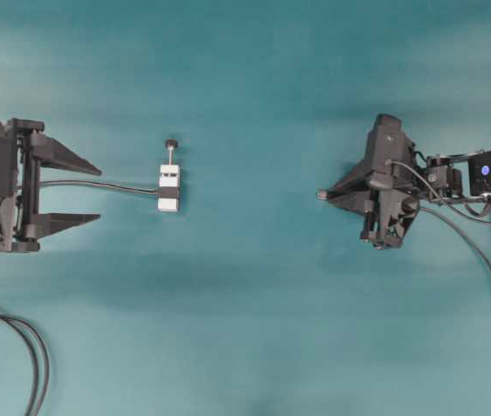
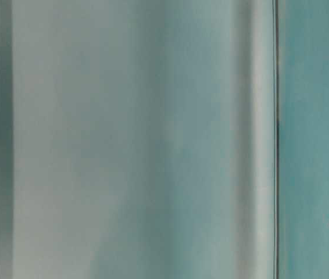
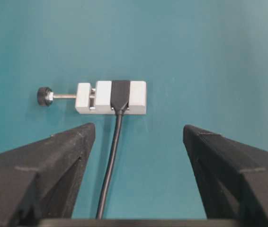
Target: Insert the USB cable into the female connector supported by the left arm.
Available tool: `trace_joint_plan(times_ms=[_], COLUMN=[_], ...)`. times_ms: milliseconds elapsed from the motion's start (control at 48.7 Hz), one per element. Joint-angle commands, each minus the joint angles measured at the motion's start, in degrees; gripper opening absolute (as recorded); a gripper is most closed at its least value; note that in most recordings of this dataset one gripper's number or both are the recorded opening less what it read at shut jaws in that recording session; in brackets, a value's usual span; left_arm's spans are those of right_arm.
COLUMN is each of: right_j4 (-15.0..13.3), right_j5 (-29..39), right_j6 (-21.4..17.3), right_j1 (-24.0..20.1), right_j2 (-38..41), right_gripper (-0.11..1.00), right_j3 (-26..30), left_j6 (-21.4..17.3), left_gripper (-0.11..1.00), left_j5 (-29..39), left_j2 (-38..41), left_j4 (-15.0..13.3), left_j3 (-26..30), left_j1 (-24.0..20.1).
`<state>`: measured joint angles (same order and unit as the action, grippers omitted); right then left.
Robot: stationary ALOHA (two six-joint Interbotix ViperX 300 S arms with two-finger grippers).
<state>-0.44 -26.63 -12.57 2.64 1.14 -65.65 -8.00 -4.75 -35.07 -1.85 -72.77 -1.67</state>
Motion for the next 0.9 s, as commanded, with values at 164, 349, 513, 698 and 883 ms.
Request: trace_joint_plan(times_ms=[164,349,513,698,883], right_j4=[-0.3,-0.3,-0.2,-0.2,-0.2], right_j5=[3.5,5.7,7.2,13.5,20.0], right_j6=[3.9,6.3,6.3,6.2,6.4], right_j1=[0.7,1.7,1.8,1.8,1.8], right_j2=[-6.4,-6.5,-6.4,-5.5,-3.6], right_gripper=[0.21,0.21,0.21,0.21,0.21], right_j3=[6.2,9.2,10.9,14.3,18.8], left_j6=[0.7,0.7,0.6,0.4,0.3], left_gripper=[0.85,0.85,0.85,0.85,0.85], left_j5=[-8.8,-13.6,-15.7,-19.2,-21.4], left_j2=[6.2,11.2,14.2,17.8,21.4], left_j4=[-0.2,-0.1,-0.2,-0.2,-0.1], left_j3=[1.3,0.9,0.8,0.9,1.7], left_j1=[-0.1,-0.2,-1.1,-2.2,-2.2])
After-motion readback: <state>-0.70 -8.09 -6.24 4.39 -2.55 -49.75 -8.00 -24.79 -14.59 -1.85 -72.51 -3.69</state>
